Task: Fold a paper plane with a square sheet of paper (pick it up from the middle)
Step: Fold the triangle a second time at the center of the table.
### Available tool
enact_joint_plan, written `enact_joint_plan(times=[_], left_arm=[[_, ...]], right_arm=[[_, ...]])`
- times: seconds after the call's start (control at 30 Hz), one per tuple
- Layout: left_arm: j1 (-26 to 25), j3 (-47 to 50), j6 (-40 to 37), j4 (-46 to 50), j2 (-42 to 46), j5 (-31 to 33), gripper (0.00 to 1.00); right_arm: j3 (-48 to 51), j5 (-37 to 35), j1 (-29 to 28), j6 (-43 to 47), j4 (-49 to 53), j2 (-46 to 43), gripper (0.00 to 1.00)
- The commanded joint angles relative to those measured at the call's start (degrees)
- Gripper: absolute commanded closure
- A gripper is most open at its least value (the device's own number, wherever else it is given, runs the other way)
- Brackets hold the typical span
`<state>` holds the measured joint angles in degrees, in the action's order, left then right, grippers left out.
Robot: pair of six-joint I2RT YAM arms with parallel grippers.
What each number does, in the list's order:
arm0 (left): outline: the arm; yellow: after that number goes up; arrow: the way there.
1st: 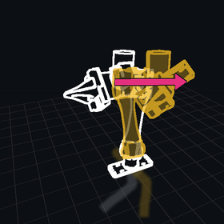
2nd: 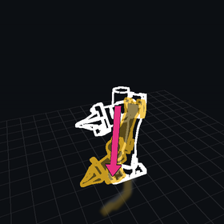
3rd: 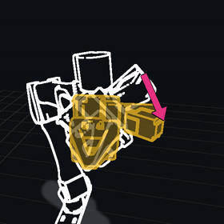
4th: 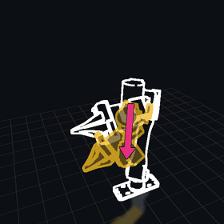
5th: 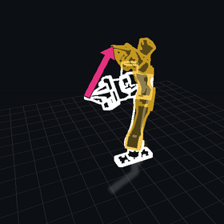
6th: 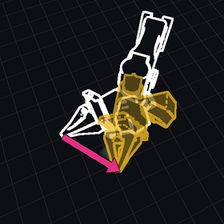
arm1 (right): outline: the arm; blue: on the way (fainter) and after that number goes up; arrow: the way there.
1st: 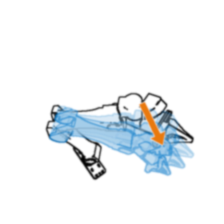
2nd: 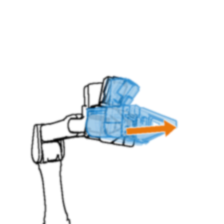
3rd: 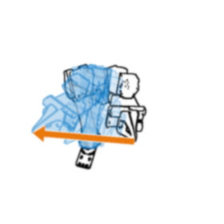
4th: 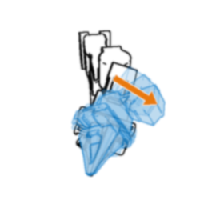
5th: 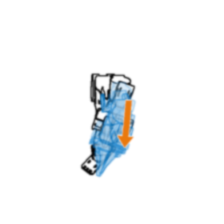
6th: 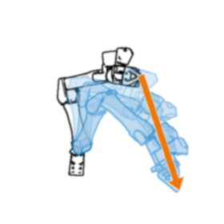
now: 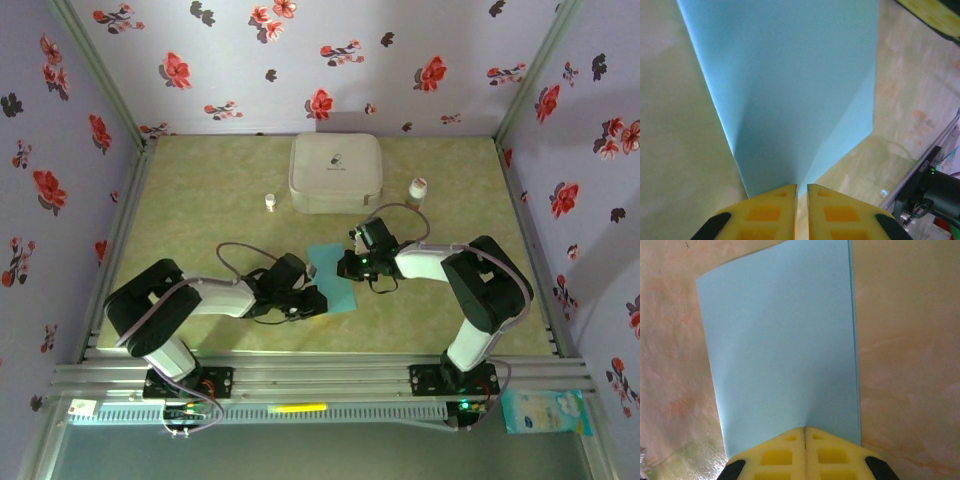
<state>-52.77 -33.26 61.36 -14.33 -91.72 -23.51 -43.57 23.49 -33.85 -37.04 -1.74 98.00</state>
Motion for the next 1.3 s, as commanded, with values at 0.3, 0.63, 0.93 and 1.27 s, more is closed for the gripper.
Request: enact_joint_plan(times=[0.3, 0.63, 0.93, 1.27], left_arm=[[12.34, -8.61, -5.84, 9.72, 6.04, 2.56, 0.86], [16.98, -22.55, -11.68, 14.32, -8.2, -2.84, 0.87], [19.37, -24.89, -12.3, 9.04, -17.37, -4.71, 0.87], [19.81, -20.98, -12.5, 7.1, -20.85, -4.53, 0.89]], right_arm=[[-0.74, -2.12, 0.01, -4.01, 5.99, -10.54, 0.86], [8.14, -7.41, 1.15, -11.01, 11.95, -25.99, 0.61], [14.75, -0.79, 0.54, -16.69, 8.33, -27.94, 0.61], [16.0, 2.8, -1.05, -17.99, 7.03, -23.15, 0.6]])
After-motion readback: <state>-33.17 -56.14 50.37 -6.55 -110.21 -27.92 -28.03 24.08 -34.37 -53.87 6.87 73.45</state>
